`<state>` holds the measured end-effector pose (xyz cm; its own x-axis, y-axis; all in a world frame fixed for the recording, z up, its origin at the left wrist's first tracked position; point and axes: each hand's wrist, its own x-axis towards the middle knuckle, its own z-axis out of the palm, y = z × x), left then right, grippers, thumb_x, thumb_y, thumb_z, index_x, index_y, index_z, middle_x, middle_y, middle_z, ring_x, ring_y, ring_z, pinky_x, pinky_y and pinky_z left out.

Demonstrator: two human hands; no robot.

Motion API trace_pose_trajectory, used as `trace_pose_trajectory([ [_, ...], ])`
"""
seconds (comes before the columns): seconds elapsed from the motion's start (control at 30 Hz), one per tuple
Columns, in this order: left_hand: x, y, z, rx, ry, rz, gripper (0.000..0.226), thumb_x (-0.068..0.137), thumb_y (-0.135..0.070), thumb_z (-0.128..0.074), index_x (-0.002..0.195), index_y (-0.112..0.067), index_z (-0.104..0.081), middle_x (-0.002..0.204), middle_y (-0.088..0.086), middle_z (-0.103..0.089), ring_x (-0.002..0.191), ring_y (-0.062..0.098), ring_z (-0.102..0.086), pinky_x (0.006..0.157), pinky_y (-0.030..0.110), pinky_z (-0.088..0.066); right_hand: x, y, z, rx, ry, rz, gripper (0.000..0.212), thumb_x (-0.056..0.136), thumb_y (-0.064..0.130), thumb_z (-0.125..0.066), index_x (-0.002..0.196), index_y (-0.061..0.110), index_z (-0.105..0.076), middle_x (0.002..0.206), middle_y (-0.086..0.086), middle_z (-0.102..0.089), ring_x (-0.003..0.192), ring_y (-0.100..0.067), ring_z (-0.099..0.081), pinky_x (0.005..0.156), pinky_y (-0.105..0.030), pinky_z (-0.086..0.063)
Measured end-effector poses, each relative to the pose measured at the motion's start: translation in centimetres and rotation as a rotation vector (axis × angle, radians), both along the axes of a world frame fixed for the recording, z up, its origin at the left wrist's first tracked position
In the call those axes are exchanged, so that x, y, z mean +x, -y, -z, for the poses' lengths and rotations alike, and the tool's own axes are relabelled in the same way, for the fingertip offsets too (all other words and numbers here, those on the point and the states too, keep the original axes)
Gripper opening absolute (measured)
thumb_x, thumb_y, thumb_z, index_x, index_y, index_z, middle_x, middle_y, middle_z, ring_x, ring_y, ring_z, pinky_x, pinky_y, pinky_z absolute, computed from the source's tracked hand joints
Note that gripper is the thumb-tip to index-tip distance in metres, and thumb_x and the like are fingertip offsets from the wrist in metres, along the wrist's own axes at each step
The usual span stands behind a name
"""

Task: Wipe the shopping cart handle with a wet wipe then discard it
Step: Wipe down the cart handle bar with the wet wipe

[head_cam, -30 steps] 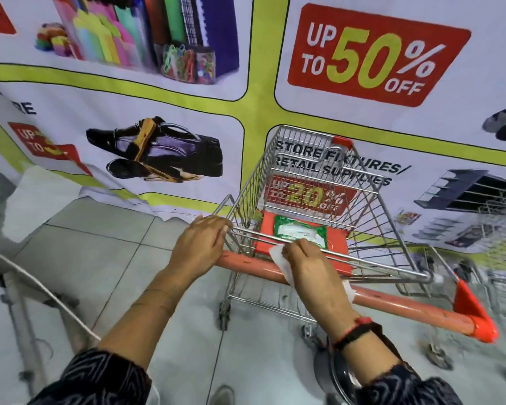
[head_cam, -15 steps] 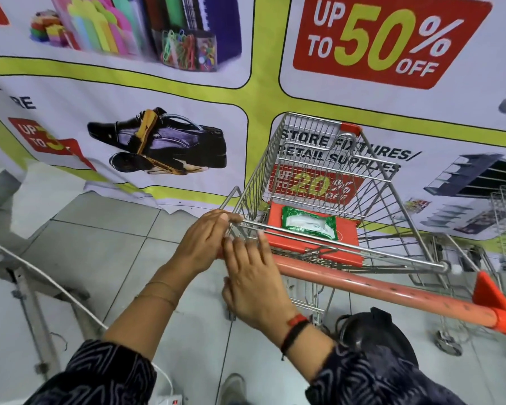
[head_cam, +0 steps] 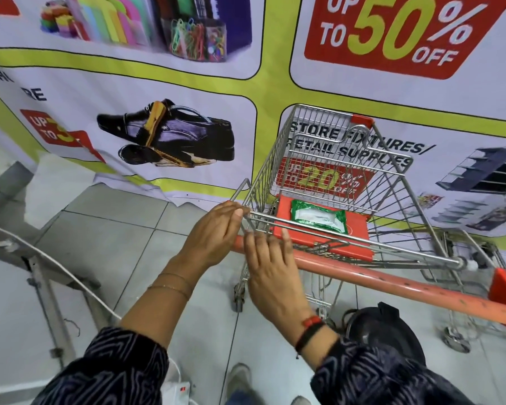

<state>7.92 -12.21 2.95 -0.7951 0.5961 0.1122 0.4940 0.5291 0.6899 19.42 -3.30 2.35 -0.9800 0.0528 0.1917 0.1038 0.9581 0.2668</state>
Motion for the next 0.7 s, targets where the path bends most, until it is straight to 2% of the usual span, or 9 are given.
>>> trace_pose_trajectory([
  [0.07,0.0,0.1,0.2,0.042,0.049,0.007,0.053,0.087,-0.034,-0.017,0.12,-0.015,-0.053,0.131,0.007,-0.054,0.123,0.011,-0.039,0.1,0.017,-0.022,1.8,-1.9,0.4,-0.025,-0.015,0.034,0.079,0.057,0.026,-0.071,0.125,0.002,-0.038,0.107,-0.011,-0.068,0.097,-0.03,-0.065,0.112,-0.051,-0.005],
  [0.13,0.0,0.1,0.2,0.118,0.109,0.0,0.051,0.088,-0.035,-0.017,0.125,-0.018,-0.048,0.135,0.005,-0.048,0.121,0.003,-0.034,0.1,0.014,-0.02,2.9,-3.1,0.7,-0.032,-0.024,0.083,0.077,0.058,0.024,-0.065,0.126,0.001,-0.038,0.109,-0.014,-0.067,0.099,-0.033,-0.064,0.111,-0.049,0.0],
  [0.23,0.0,0.1,0.3,0.162,0.132,0.006,0.05,0.088,-0.032,-0.017,0.125,-0.018,-0.048,0.135,0.006,-0.048,0.12,0.003,-0.034,0.098,0.009,-0.018,2.1,-1.3,0.9,-0.063,0.006,0.097,0.081,0.058,0.031,-0.067,0.126,-0.001,-0.036,0.113,-0.015,-0.067,0.105,-0.033,-0.063,0.114,-0.053,-0.013],
  [0.3,-0.1,0.0,0.2,0.164,0.141,0.006,0.05,0.088,-0.031,-0.016,0.124,-0.017,-0.049,0.135,0.006,-0.048,0.122,0.006,-0.036,0.101,0.011,-0.019,0.5,1.0,1.0,-0.006,0.001,0.052,0.075,0.063,0.03,-0.057,0.127,0.001,-0.031,0.118,-0.01,-0.066,0.111,-0.027,-0.062,0.112,-0.051,-0.018],
  [0.4,-0.2,0.1,0.2,0.185,0.177,0.002,0.05,0.088,-0.031,-0.017,0.123,-0.018,-0.05,0.134,0.005,-0.049,0.125,0.009,-0.037,0.104,0.018,-0.022,-0.9,2.3,1.5,0.053,0.039,0.029,0.073,0.066,0.029,-0.046,0.131,0.004,-0.025,0.127,-0.009,-0.048,0.117,-0.021,-0.058,0.112,-0.048,-0.003],
  [0.5,0.0,0.2,0.2,0.176,0.163,0.006,0.05,0.088,-0.032,-0.016,0.124,-0.02,-0.049,0.133,0.002,-0.049,0.122,0.004,-0.036,0.099,0.011,-0.02,1.1,-0.2,2.0,0.135,0.029,0.04,0.069,0.069,0.021,-0.039,0.135,0.007,-0.023,0.129,-0.01,-0.031,0.124,-0.026,-0.047,0.11,-0.047,0.006],
  [0.6,0.0,0.2,0.3,0.143,0.133,-0.002,0.051,0.088,-0.033,-0.015,0.125,-0.021,-0.047,0.135,0.001,-0.048,0.121,0.002,-0.033,0.097,0.008,-0.018,3.4,-2.4,2.2,0.103,-0.029,0.097,0.062,0.072,0.015,-0.03,0.133,0.004,-0.03,0.127,-0.015,-0.042,0.119,-0.032,-0.037,0.113,-0.047,0.002],
  [0.7,0.0,0.1,0.2,0.108,0.105,-0.006,0.052,0.088,-0.032,-0.015,0.125,-0.018,-0.049,0.136,0.004,-0.049,0.121,0.004,-0.034,0.099,0.01,-0.018,2.3,-0.9,1.6,0.055,0.03,0.128,0.06,0.073,0.023,-0.038,0.129,0.001,-0.033,0.121,-0.012,-0.063,0.117,-0.033,-0.052,0.115,-0.048,-0.015],
])
